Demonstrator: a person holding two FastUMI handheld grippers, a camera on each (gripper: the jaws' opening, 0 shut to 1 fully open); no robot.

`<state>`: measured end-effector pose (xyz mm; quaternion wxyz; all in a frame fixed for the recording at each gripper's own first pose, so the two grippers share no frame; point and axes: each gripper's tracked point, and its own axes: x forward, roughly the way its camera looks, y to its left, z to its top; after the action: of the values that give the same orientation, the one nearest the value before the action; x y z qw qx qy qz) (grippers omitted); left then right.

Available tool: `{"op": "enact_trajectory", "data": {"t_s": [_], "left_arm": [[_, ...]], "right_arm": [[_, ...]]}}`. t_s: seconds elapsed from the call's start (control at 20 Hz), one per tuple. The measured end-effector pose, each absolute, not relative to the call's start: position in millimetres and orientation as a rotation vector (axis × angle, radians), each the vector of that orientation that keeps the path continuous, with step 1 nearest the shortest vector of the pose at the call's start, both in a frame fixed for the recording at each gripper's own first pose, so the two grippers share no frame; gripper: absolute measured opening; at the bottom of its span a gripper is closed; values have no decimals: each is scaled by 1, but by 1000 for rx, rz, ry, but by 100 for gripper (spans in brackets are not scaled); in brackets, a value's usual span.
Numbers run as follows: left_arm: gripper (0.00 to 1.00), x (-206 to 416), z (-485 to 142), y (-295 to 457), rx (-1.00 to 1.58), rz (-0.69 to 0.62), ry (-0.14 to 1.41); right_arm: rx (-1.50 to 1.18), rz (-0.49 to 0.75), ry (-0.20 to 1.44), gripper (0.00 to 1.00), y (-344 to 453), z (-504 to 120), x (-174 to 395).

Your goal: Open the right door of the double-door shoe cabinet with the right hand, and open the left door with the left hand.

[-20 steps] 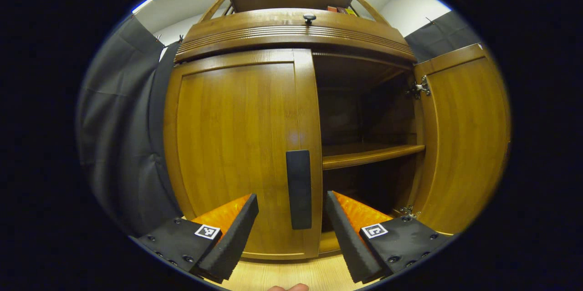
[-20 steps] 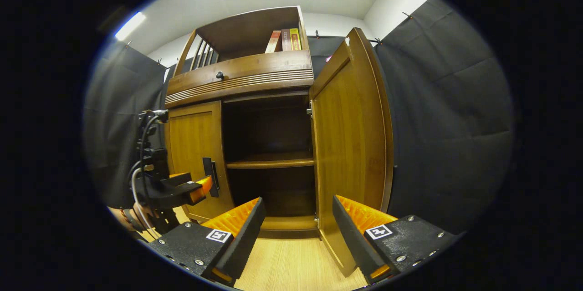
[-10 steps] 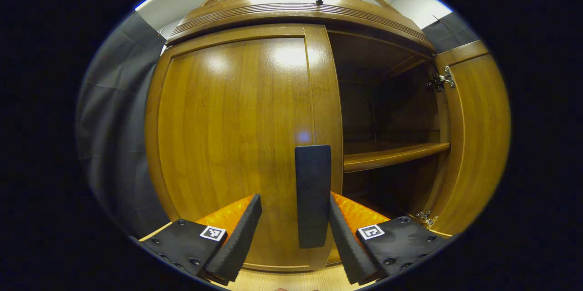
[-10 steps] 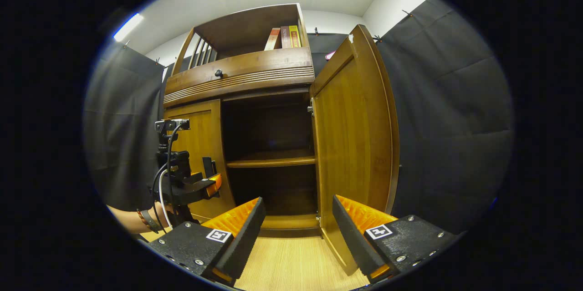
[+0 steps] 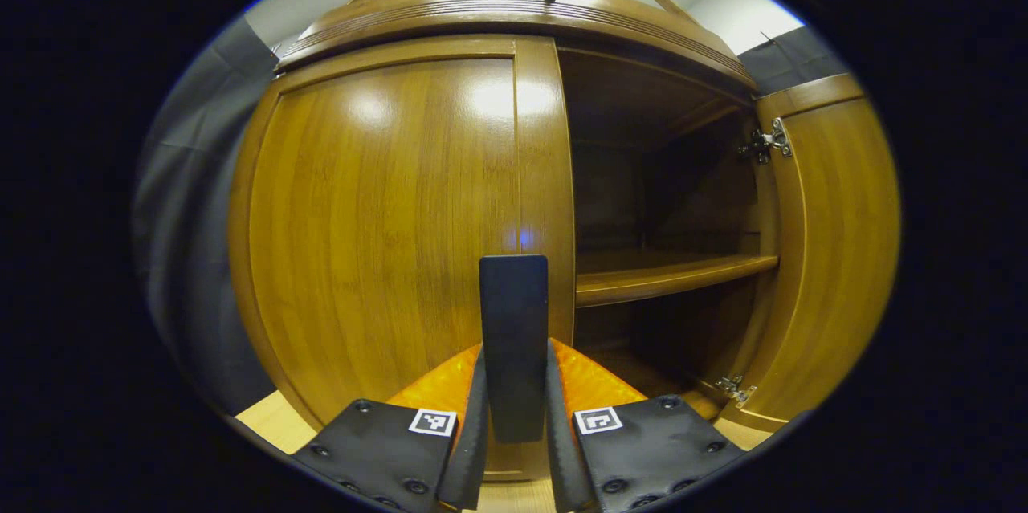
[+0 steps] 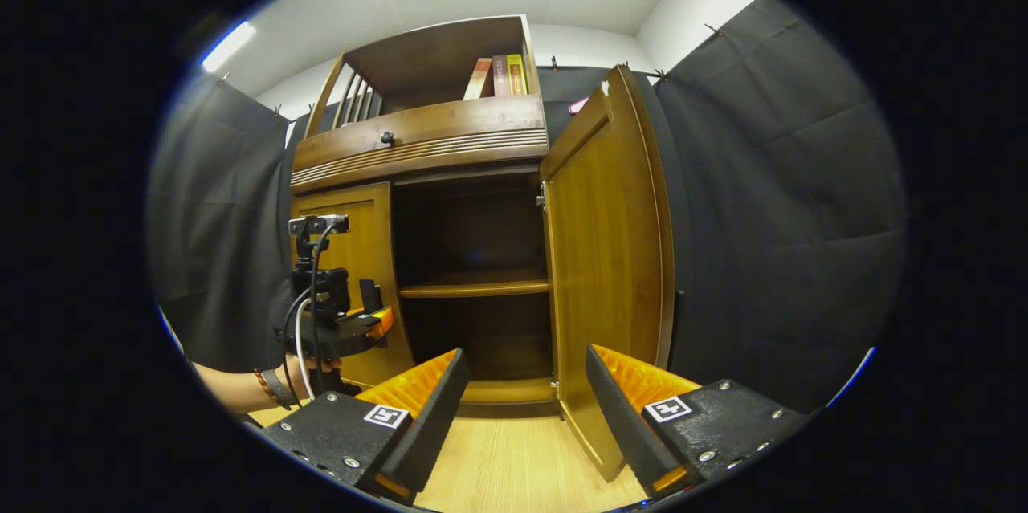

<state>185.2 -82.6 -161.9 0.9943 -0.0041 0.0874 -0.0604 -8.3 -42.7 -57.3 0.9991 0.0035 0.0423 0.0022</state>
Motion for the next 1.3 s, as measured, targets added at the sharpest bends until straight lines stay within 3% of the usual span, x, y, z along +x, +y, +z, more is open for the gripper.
{"op": "enact_trajectory", "data": {"t_s": [0.2,0.25,0.4,0.45,0.55,0.6,0.7,0.95,1.05,1.1,1.15,1.3], "left_arm": [[35,181,-163,-83,-11,-135,197],[29,179,-162,-81,-9,-139,201],[30,171,-160,-82,-16,-155,220],[29,167,-159,-81,-15,-156,222],[31,148,-155,-77,-1,-145,222],[31,141,-153,-73,4,-137,223],[31,121,-148,-62,9,-122,225],[30,74,-136,-33,32,-107,248],[31,58,-130,-18,35,-85,249],[31,49,-128,-8,44,-67,244],[30,41,-126,2,59,-44,239],[28,20,-118,34,105,51,217]], "right_arm": [[-27,22,97,92,-35,-61,-14],[-24,22,93,92,-32,-60,-16],[-16,24,86,92,-24,-61,-25],[-22,26,87,100,-23,-63,-28],[-36,24,85,100,-24,-64,-33],[-36,27,88,80,-24,-66,-37],[-39,36,86,100,-22,-64,-42],[-37,77,99,100,-17,-67,-45],[-41,94,108,92,-13,-72,-41],[-43,103,110,92,-9,-72,-38],[-42,115,111,100,-5,-73,-36],[-43,144,121,100,8,-80,-30]]}}
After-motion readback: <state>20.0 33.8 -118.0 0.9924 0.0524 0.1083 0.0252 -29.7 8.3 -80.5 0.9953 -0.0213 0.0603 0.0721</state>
